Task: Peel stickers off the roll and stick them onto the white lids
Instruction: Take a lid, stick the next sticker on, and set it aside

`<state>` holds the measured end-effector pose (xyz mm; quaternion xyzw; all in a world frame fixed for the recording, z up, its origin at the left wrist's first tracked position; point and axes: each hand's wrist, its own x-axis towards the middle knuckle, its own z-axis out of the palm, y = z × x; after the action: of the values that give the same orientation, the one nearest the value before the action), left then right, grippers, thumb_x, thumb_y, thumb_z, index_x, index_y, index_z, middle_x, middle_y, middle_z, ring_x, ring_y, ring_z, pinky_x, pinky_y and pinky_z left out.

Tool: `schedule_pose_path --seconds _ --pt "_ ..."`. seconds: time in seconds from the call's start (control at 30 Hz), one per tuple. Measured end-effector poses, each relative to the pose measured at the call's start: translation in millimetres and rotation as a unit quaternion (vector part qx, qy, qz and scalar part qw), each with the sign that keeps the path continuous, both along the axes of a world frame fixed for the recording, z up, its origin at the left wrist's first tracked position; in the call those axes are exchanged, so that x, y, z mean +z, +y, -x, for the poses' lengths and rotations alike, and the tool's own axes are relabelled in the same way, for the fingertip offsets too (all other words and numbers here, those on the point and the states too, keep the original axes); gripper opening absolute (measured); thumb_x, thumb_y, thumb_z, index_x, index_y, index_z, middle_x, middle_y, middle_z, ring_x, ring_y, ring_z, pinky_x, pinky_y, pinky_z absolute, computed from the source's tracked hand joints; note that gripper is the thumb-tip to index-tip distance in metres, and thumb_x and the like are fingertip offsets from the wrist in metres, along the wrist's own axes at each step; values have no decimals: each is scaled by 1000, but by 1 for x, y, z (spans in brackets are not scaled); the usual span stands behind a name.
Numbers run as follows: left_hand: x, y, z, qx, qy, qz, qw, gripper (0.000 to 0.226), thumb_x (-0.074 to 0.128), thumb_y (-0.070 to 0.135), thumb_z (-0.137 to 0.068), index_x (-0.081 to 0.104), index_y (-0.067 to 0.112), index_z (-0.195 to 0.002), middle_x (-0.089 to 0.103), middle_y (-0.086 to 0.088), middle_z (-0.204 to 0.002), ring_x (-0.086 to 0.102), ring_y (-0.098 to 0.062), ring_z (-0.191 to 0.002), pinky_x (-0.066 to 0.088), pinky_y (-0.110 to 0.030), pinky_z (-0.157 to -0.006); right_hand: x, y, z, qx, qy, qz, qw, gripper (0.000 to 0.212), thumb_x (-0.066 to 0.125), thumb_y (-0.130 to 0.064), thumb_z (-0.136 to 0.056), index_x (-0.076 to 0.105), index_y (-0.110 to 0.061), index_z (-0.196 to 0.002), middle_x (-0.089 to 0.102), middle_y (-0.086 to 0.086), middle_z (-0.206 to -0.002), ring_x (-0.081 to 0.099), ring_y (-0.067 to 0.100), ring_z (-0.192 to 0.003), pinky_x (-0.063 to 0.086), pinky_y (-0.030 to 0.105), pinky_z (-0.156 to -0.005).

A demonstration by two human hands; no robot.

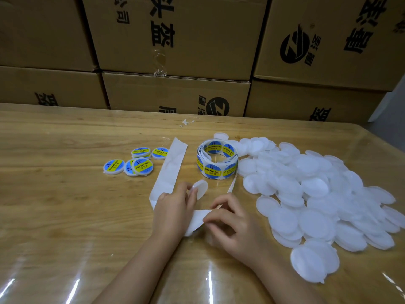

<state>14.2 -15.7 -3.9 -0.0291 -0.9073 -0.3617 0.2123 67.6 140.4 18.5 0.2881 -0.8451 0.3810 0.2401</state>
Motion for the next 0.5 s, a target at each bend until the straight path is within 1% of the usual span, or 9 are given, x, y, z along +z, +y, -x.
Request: schedule_pose_path --seconds 0.03,0.1,0.17,0.2,0.27,0.33,0.43,0.5 --pt "0 -1 1 3 -3 -10 1000 22 52 36 -94 61 16 -100 65 -1 -69 59 -33 -76 40 -36 -60 -1 0 0 -5 -2 9 1000 4 67 -10 -82 71 -9 -82 56 4 -96 56 13 -72 48 28 -65" --pt "-1 -3 3 12 -16 -33 999 18 53 33 -93 60 17 -95 57 6 -57 58 -26 -69 32 -33 -53 -2 0 1 -10 -12 29 999 4 68 -8 -81 72 -9 -82 55 4 -97 56 14 -74 50 29 -67" --pt "-2 -5 5 25 -30 -57 998 16 53 33 -93 58 18 -92 51 8 -52 53 -20 -63 29 -30 -50 -3 1 2 -10 -18 46 999 5 68 -7 -81 72 -9 -83 53 2 -99 57 17 -75 50 28 -67" --pt "-3 -5 6 31 -35 -65 997 15 53 33 -93 58 19 -92 52 7 -53 52 -18 -62 29 -29 -50 -4 1 2 -10 -18 54 998 6 68 -6 -81 72 -8 -83 52 2 -100 57 19 -75 50 25 -66" --pt "-4 -5 7 36 -40 -74 996 14 53 34 -93 57 20 -92 56 6 -56 53 -16 -63 31 -29 -51 -5 1 3 -17 -16 71 997 7 68 -4 -80 72 -8 -83 52 2 -101 58 21 -73 48 15 -65" --pt "-4 -5 7 37 -41 -78 995 13 53 35 -93 57 22 -90 58 5 -57 54 -14 -62 33 -27 -51 -6 2 5 -28 -16 85 996 6 67 -5 -80 72 -8 -83 52 1 -101 57 17 -71 46 11 -66" --pt "-5 -6 8 41 -38 -79 995 12 53 35 -93 55 25 -86 54 7 -53 50 -5 -57 31 -21 -49 -8 3 7 -37 -12 107 994 6 66 -9 -81 72 -9 -83 52 0 -99 54 5 -69 46 12 -66" --pt "-6 -6 9 40 -38 -75 996 11 54 35 -92 54 26 -85 53 7 -51 49 -4 -56 29 -20 -48 -10 5 9 -44 -13 124 991 6 67 -7 -80 71 -10 -82 52 0 -97 53 3 -68 46 13 -65"
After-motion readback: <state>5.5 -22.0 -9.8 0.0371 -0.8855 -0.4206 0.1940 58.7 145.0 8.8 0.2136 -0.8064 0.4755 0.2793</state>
